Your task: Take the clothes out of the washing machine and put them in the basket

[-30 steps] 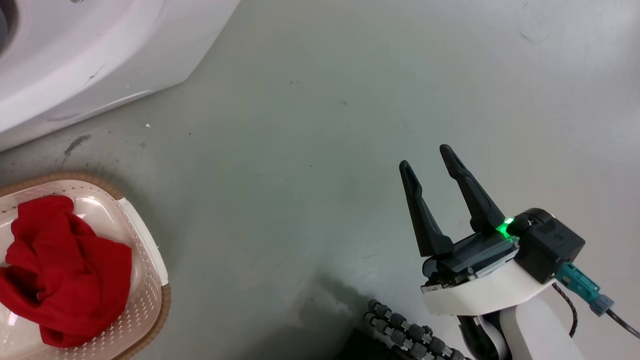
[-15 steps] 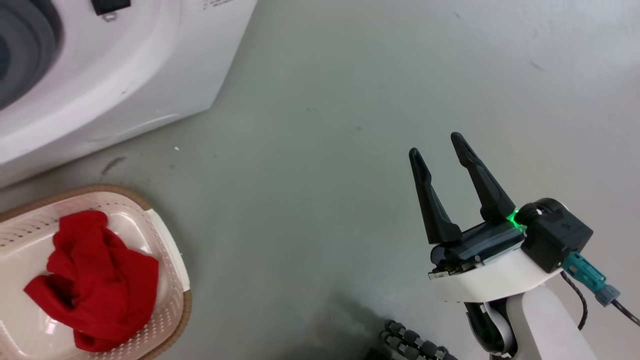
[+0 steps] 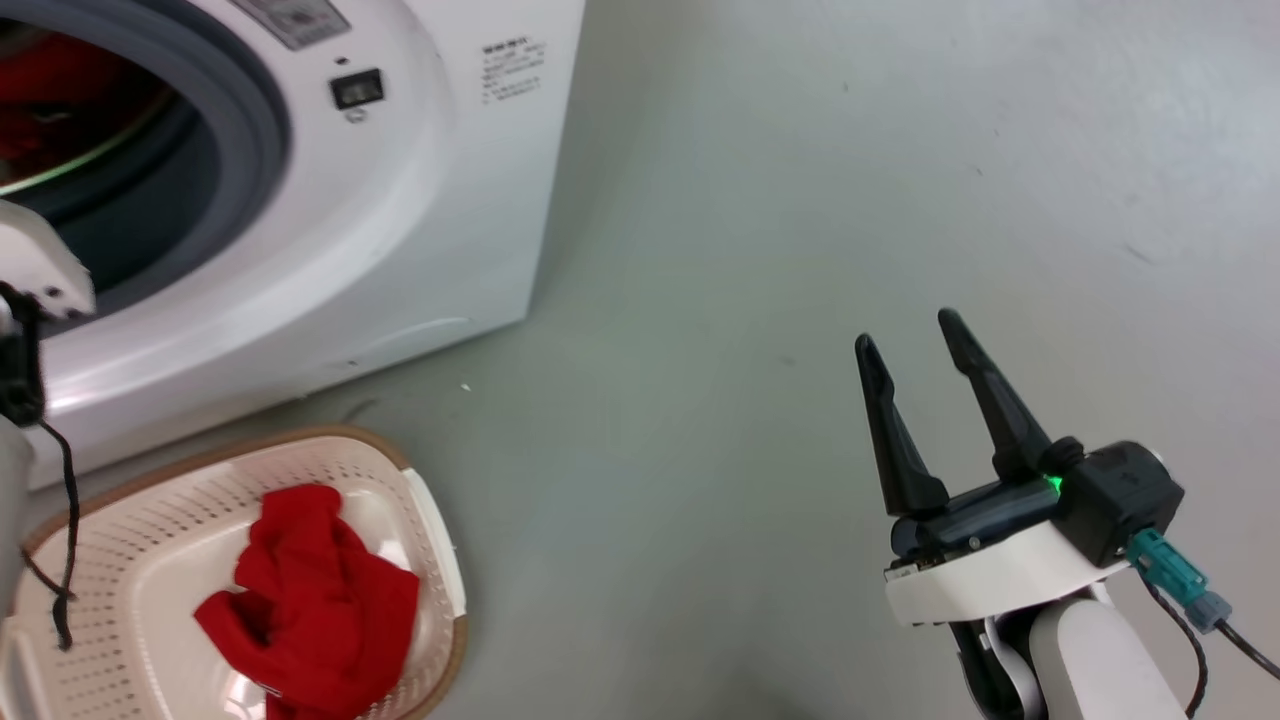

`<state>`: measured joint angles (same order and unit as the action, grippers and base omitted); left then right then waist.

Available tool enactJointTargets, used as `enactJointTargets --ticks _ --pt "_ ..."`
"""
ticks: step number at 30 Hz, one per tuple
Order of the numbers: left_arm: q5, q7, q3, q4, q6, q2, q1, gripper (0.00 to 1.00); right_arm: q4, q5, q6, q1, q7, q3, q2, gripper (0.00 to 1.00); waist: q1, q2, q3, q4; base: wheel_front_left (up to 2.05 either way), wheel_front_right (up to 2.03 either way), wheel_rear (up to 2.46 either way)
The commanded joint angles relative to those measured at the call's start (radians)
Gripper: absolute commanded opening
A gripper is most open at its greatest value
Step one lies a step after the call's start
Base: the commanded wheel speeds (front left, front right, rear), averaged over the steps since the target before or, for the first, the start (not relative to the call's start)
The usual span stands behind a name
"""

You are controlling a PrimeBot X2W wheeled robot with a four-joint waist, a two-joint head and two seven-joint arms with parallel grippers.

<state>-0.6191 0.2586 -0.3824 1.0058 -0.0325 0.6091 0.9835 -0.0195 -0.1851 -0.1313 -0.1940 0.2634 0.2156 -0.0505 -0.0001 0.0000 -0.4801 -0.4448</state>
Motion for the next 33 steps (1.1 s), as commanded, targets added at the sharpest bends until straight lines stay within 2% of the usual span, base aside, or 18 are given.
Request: enactJointTargets --ticks 1,8,18,26,33 --pt "-0.001 0.007 0.013 -0.025 -0.006 -0.016 -0.037 0.0 -0.01 0.012 0.001 0.017 0.002 -0.004 0.001 1.0 0.0001 0.0 0.074 0.056 0.0 0.0 0.0" --pt "0.036 0.008 0.085 -0.206 -0.033 -0.067 -0.19 0.0 -0.032 0.039 0.001 0.043 -0.003 -0.021 0.001 1.0 0.0001 0.0 0.186 0.124 0.0 0.0 0.0" --pt "0.062 0.009 0.152 -0.462 -0.062 -0.118 -0.393 0.0 -0.01 0.068 0.001 0.097 -0.043 -0.059 0.001 1.0 0.0001 0.0 0.288 0.21 0.0 0.0 0.0" --pt "0.048 0.008 0.158 -0.688 -0.087 -0.152 -0.526 0.0 0.015 0.08 0.001 0.125 -0.07 -0.068 0.001 1.0 0.0001 0.0 0.322 0.28 0.0 0.0 0.0" --pt "0.073 -0.012 0.137 -0.899 -0.14 -0.149 -0.625 0.0 0.036 0.096 0.001 0.138 -0.095 -0.07 0.001 1.0 0.0001 0.0 0.328 0.334 0.0 0.0 0.0"
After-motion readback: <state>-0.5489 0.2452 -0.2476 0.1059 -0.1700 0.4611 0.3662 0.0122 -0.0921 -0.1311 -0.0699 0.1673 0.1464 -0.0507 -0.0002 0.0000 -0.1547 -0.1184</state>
